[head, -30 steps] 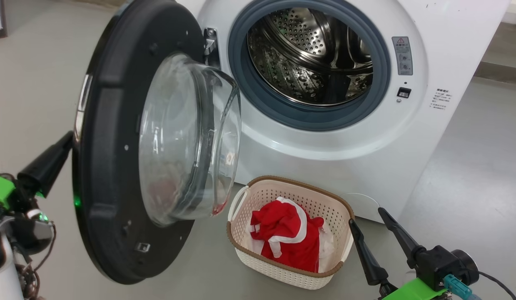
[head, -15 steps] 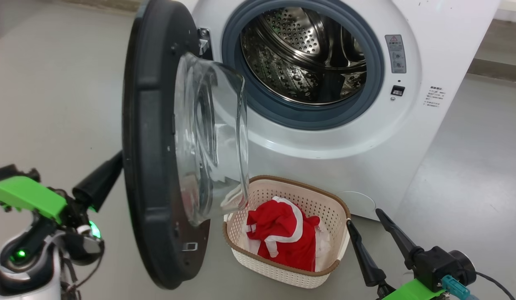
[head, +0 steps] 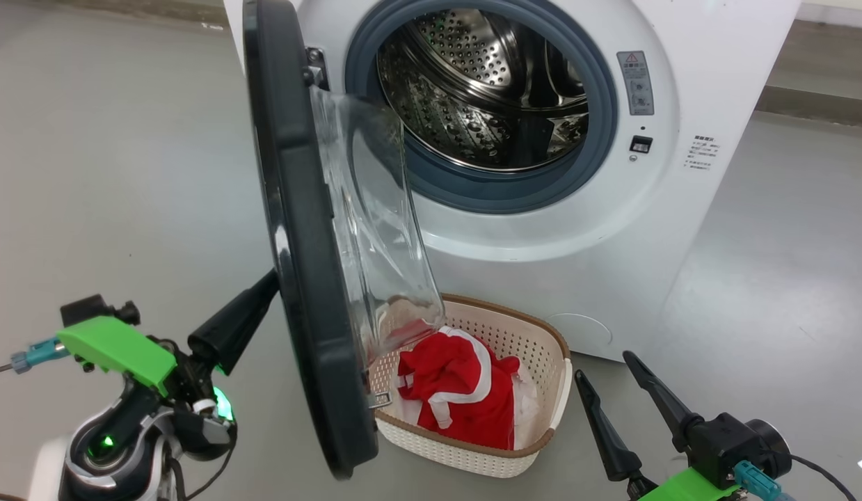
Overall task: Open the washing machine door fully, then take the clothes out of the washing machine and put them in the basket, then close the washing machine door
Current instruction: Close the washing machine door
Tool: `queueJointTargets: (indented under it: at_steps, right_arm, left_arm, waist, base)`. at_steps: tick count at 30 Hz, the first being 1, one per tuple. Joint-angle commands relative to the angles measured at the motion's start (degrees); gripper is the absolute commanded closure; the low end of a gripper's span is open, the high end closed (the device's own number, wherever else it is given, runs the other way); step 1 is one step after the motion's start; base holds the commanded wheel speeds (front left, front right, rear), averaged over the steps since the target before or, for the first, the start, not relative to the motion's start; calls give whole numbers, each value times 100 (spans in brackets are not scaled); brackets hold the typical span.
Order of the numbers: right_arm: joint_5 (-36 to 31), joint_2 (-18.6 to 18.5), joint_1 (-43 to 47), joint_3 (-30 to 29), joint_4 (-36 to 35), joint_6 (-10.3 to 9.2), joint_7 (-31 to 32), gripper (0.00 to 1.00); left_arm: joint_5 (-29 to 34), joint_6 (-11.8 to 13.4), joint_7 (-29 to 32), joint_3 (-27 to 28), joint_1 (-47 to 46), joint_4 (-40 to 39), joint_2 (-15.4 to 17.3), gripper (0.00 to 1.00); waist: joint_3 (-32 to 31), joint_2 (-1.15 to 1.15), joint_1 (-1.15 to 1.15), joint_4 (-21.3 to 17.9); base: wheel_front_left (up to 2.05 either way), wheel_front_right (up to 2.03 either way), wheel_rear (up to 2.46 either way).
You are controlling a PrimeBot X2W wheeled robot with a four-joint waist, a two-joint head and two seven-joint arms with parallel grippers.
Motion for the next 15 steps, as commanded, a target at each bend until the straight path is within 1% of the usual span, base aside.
queueJointTargets:
  at_steps: [1, 8, 12, 13, 14, 15]
  right_arm:
    - [33, 2, -136, 91, -117, 36, -36, 0]
    - [15, 2, -125, 70, -128, 36, -36, 0]
    - [61, 2, -129, 76, -127, 36, -36, 0]
    - [71, 2, -135, 72, -128, 36, -36, 0]
    - [71, 2, -135, 72, -128, 36, -36, 0]
    - [73, 2, -140, 69, -128, 36, -36, 0]
  left_arm:
    - [-63, -112, -9, 60, -80, -221, 58, 100]
    - [-163, -116, -98, -45, -20, -340, 58, 100]
    - [-82, -136, -294, 67, 26, -389, 73, 100]
    - [-35, -163, -382, 109, 33, -390, 81, 94]
    - [-35, -163, -382, 109, 33, -390, 81, 94]
    - [8, -198, -462, 151, 40, -391, 91, 52]
  waist:
    - [-3, 0, 0, -24]
    - [16, 0, 0, -47]
    - [61, 0, 0, -29]
    - [73, 0, 0, -21]
    - [73, 0, 0, -21]
    - [83, 0, 0, -15]
  base:
    - [0, 0, 0]
    - [0, 0, 0]
    - [0, 0, 0]
    - [0, 0, 0]
    - [0, 0, 0]
    - [0, 0, 0]
